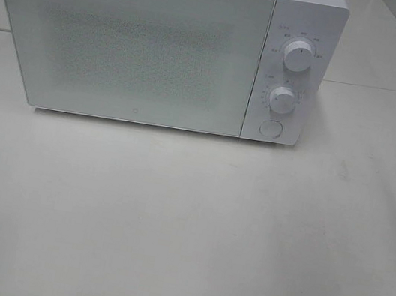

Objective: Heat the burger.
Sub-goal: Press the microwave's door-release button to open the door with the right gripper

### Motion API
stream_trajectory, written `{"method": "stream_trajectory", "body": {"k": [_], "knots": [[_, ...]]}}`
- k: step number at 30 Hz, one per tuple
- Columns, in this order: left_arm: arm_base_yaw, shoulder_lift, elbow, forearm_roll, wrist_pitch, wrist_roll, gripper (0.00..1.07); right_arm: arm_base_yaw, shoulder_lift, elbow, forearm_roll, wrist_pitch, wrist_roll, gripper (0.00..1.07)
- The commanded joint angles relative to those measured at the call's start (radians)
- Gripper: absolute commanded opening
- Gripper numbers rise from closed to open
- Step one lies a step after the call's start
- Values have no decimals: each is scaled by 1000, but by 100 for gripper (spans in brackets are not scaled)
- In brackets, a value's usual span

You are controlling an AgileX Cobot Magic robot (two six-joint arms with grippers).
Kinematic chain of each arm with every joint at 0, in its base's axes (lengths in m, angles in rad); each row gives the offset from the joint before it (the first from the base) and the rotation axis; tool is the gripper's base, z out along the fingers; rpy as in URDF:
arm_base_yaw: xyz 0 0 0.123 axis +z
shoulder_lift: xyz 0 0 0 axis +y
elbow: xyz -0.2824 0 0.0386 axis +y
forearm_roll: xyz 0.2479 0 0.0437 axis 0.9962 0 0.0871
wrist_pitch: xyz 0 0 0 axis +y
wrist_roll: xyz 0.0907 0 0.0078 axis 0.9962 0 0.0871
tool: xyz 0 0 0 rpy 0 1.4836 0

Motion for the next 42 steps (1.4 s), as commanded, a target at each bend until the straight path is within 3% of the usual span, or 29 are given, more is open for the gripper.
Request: {"method": "stream_trajectory", "body": {"k": [1, 5, 14, 16, 19, 22, 28, 30, 34, 36, 39, 41, 42], "knots": [[-1, -18, 0, -7, -11, -7, 100, -3, 40, 14, 1, -95, -13, 76], [-1, -18, 0, -7, -11, -7, 100, -3, 138, 77, 32, -308, -25, 76], [-1, -18, 0, -7, -11, -7, 100, 6, 232, 132, 103, -473, -61, 76], [-1, -18, 0, -7, -11, -7, 100, 73, 279, 171, 170, -547, -94, 76], [-1, -18, 0, -7, -11, -7, 100, 96, 297, 180, 194, -574, -114, 76], [-1, -18, 0, -7, -11, -7, 100, 213, 379, 200, 323, -649, -179, 76], [-1, -18, 0, -7, -11, -7, 100, 311, 437, 203, 414, -684, -222, 76], [-1, -18, 0, -7, -11, -7, 100, 429, 489, 203, 525, -741, -251, 76], [-1, -18, 0, -7, -11, -7, 100, 523, 521, 203, 621, -787, -273, 76], [-1, -18, 0, -7, -11, -7, 100, 623, 551, 203, 722, -829, -298, 76], [-1, -18, 0, -7, -11, -7, 100, 656, 561, 199, 757, -840, -306, 76], [-1, -18, 0, -7, -11, -7, 100, 759, 596, 169, 882, -849, -349, 76], [-1, -18, 0, -7, -11, -7, 100, 759, 596, 169, 882, -849, -349, 76]]}}
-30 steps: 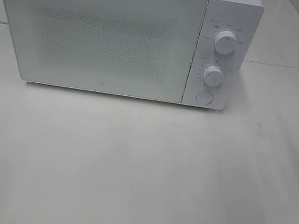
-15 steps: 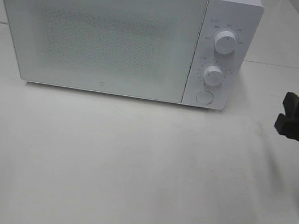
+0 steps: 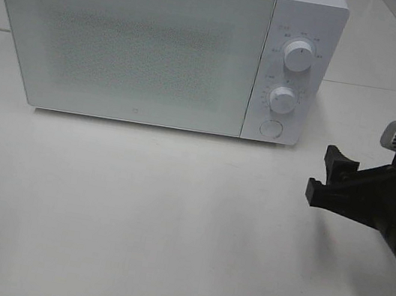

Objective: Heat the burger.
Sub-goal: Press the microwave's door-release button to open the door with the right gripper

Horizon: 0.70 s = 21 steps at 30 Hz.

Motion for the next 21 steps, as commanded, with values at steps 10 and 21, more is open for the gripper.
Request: {"method": "stream_trajectory", "body": {"k": [10, 21], "knots": [[-1, -18, 0, -7, -11, -7, 100, 207, 89, -137, 210, -20, -62, 76], [-1, -18, 0, -8, -11, -7, 100, 214, 97, -175, 225, 18, 230, 71]]}}
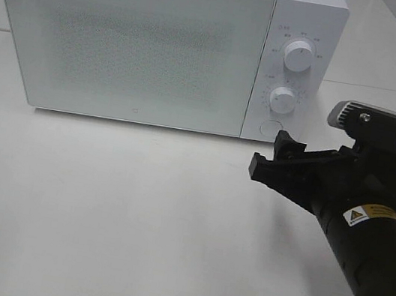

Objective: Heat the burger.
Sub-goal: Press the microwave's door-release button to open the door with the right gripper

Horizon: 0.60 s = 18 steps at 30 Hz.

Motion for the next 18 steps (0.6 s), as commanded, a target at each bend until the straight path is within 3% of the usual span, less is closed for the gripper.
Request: {"method": "stream_trajectory", "body": {"k": [1, 10, 18], "knots": [[-1, -18, 0, -8, -11, -7, 100, 2, 0, -6, 4, 22, 170, 69], [-1, -18, 0, -8, -11, -7, 100, 2, 0, -6, 1, 83, 516, 58], [-1, -18, 0, -8, -11, -7, 100, 2, 0, -6, 0, 99, 913, 38]]}}
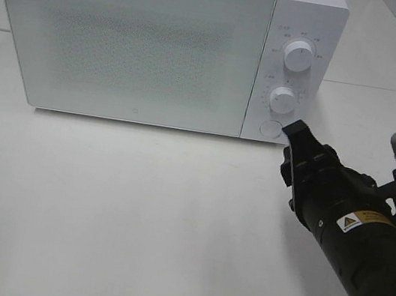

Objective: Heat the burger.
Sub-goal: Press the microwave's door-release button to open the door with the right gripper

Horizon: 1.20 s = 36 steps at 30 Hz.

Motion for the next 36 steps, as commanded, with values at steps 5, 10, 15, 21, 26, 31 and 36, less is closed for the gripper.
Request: {"method": "stream_trajectory", "body": {"k": [5, 10, 15, 21, 26, 31, 36], "knots": [[-1, -18, 0, -8, -11, -7, 100, 2, 0, -6, -3, 1, 306, 14], [-1, -18, 0, -8, -11, -7, 100, -1, 0, -6, -1, 1, 416, 0], [-1, -18, 0, -8, -11, -7, 100, -17, 0, -6, -1, -1, 477, 0], [-1, -18, 0, -8, -11, -7, 100, -83, 0, -23, -33, 0, 487, 0], [-1, -18, 0, -8, -11, -7, 100, -135, 51, -65, -113, 4, 518, 0], [-1, -18, 0, -8, -11, -7, 100, -168, 126, -105, -151, 5, 601, 0], [-1, -18, 0, -8, -11, -7, 100, -187, 196, -160, -190, 3, 645, 0]]}}
